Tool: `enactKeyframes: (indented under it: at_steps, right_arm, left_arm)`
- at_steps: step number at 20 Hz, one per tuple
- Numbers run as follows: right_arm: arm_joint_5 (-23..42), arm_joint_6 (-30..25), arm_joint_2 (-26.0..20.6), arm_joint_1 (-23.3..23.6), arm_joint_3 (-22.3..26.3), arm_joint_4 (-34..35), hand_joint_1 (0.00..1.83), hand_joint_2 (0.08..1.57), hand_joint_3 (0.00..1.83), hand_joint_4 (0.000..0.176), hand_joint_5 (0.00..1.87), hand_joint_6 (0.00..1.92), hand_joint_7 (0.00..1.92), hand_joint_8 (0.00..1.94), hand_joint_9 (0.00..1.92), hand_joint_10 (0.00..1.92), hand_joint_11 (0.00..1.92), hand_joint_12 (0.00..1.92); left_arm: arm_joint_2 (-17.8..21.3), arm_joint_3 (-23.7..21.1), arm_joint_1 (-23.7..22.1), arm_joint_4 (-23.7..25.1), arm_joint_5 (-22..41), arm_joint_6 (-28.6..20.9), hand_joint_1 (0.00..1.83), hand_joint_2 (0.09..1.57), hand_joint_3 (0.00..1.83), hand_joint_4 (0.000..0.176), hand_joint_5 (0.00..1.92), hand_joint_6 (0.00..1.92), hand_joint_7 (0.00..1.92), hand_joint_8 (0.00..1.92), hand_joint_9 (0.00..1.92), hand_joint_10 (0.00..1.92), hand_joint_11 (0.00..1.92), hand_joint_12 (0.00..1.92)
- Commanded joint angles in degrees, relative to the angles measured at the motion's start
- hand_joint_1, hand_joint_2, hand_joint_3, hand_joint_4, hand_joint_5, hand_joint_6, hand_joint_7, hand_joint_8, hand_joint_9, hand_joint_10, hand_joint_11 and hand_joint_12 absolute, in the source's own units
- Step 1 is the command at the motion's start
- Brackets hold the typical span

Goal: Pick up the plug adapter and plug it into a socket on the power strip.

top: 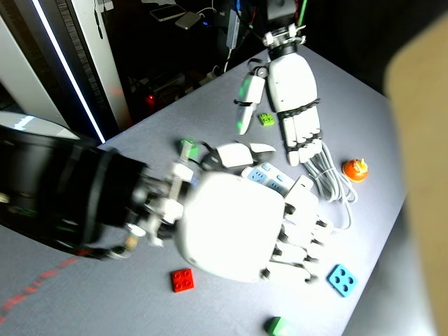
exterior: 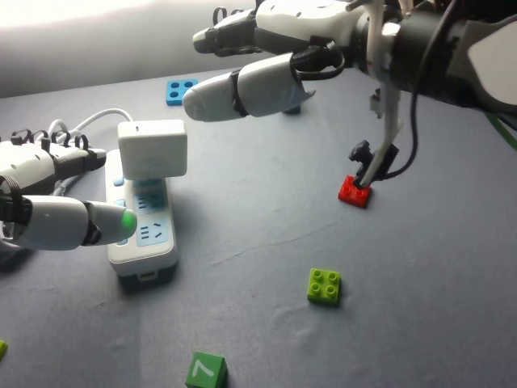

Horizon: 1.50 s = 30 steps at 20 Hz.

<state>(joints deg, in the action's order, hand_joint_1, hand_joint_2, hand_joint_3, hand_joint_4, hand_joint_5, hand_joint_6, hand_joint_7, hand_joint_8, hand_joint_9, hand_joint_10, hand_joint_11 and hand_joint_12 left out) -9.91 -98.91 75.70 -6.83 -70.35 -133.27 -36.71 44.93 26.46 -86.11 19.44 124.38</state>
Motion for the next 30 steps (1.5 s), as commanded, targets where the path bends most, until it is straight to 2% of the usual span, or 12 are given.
enactKeyframes:
  at_steps: [1, 6, 8, 9, 10, 11, 13, 15, 16, 18, 26, 30]
  right_arm:
    - [-5.4, -0.2, -1.0, 1.2, 0.9, -1.1, 0.27, 0.99, 0.00, 0.000, 0.34, 0.01, 0.38, 0.00, 0.36, 0.00, 0.00, 0.95]
    - [-6.6, 1.1, -3.6, -0.4, 5.2, -1.0, 0.32, 1.00, 0.00, 0.000, 0.46, 0.02, 0.49, 0.01, 0.46, 0.02, 0.05, 1.03]
    - [-7.9, 2.5, -3.7, -1.5, 6.3, -1.0, 0.39, 1.03, 0.00, 0.000, 0.74, 0.04, 0.81, 0.04, 0.78, 0.09, 0.35, 1.17]
    - [-8.7, 2.9, -3.8, -1.8, 6.9, -0.9, 0.41, 1.04, 0.00, 0.000, 0.84, 0.05, 0.94, 0.06, 0.91, 0.15, 0.49, 1.29]
    - [-9.2, 2.9, -3.9, -2.0, 7.5, -0.9, 0.43, 1.07, 0.00, 0.000, 0.97, 0.13, 1.06, 0.12, 0.93, 0.51, 0.62, 1.42]
    - [-9.3, 3.0, -4.0, -2.2, 7.9, -0.9, 0.43, 1.08, 0.00, 0.000, 0.90, 0.44, 1.02, 0.36, 0.84, 0.89, 0.66, 1.52]
    - [-9.2, 3.0, -4.7, -2.7, 9.0, -0.9, 0.39, 1.14, 0.00, 0.000, 0.72, 1.31, 0.84, 1.29, 0.79, 1.46, 0.77, 1.73]
    - [-8.8, 3.1, -5.5, -3.1, 10.0, -0.9, 0.35, 1.20, 0.01, 0.000, 0.79, 1.78, 0.95, 1.85, 0.96, 1.89, 0.98, 1.91]
    - [-8.7, 3.2, -5.8, -3.3, 10.5, -0.9, 0.37, 1.21, 0.00, 0.000, 0.95, 1.89, 1.09, 1.92, 1.15, 1.92, 1.19, 1.92]
    - [-8.7, 3.4, -6.4, -3.6, 11.3, -0.9, 0.41, 1.20, 0.00, 0.000, 1.13, 1.92, 1.24, 1.94, 1.37, 1.92, 1.49, 1.92]
    - [-8.4, 3.6, -7.1, -3.0, 12.7, -0.9, 0.27, 1.30, 0.01, 0.000, 1.25, 1.92, 1.38, 1.94, 1.53, 1.92, 1.67, 1.92]
    - [-7.7, 4.8, -7.6, -2.9, 13.8, -0.9, 0.33, 1.30, 0.00, 0.000, 1.23, 1.92, 1.36, 1.94, 1.52, 1.92, 1.66, 1.92]
  left_arm:
    - [0.9, 0.3, -0.9, 1.3, 0.7, 0.2, 0.00, 1.19, 0.00, 0.000, 0.00, 0.00, 0.00, 0.00, 0.00, 0.00, 0.00, 0.00]
    - [3.5, 0.5, -1.4, 1.3, -4.5, 2.3, 0.00, 1.19, 0.00, 0.000, 0.06, 0.01, 0.05, 0.01, 0.04, 0.01, 0.00, 0.00]
    - [3.6, 1.8, -2.4, 1.4, -8.4, 4.0, 0.00, 1.26, 0.00, 0.000, 0.26, 0.01, 0.22, 0.00, 0.23, 0.02, 0.11, 0.08]
    - [3.6, 2.9, -3.0, 1.4, -11.6, 4.8, 0.05, 1.29, 0.00, 0.000, 0.39, 0.02, 0.37, 0.02, 0.39, 0.01, 0.08, 0.60]
    - [3.6, 3.6, -3.5, 1.4, -14.4, 5.6, 0.17, 1.31, 0.00, 0.000, 0.63, 0.06, 0.61, 0.05, 0.61, 0.07, 0.18, 0.94]
    - [3.6, 4.2, -3.9, 1.4, -16.7, 6.5, 0.26, 1.30, 0.00, 0.000, 0.79, 0.07, 0.79, 0.07, 0.75, 0.13, 0.24, 1.07]
    - [3.6, 5.6, -4.5, 1.3, -20.3, 8.6, 0.37, 1.30, 0.00, 0.000, 1.02, 0.35, 1.06, 0.29, 0.82, 0.80, 0.42, 1.38]
    - [3.6, 6.9, -4.7, 1.3, -22.7, 10.1, 0.48, 1.30, 0.00, 0.000, 0.86, 1.31, 0.95, 1.26, 0.85, 1.51, 0.68, 1.68]
    - [3.5, 7.6, -5.0, 1.3, -24.5, 10.9, 0.48, 1.32, 0.00, 0.000, 0.83, 1.65, 0.94, 1.59, 0.90, 1.75, 0.75, 1.87]
    - [3.1, 9.3, -5.5, 1.3, -30.1, 14.5, 0.52, 1.31, 0.00, 0.000, 0.91, 1.90, 1.00, 1.89, 1.03, 1.91, 0.97, 1.92]
    - [2.9, 11.1, -5.7, 1.3, -41.0, 18.0, 0.24, 1.37, 0.00, 0.000, 1.38, 1.92, 1.40, 1.92, 1.47, 1.92, 1.51, 1.92]
    - [2.7, 11.3, -5.4, 1.2, -45.2, 17.9, 0.21, 1.37, 0.00, 0.000, 1.36, 1.92, 1.38, 1.92, 1.45, 1.92, 1.49, 1.92]
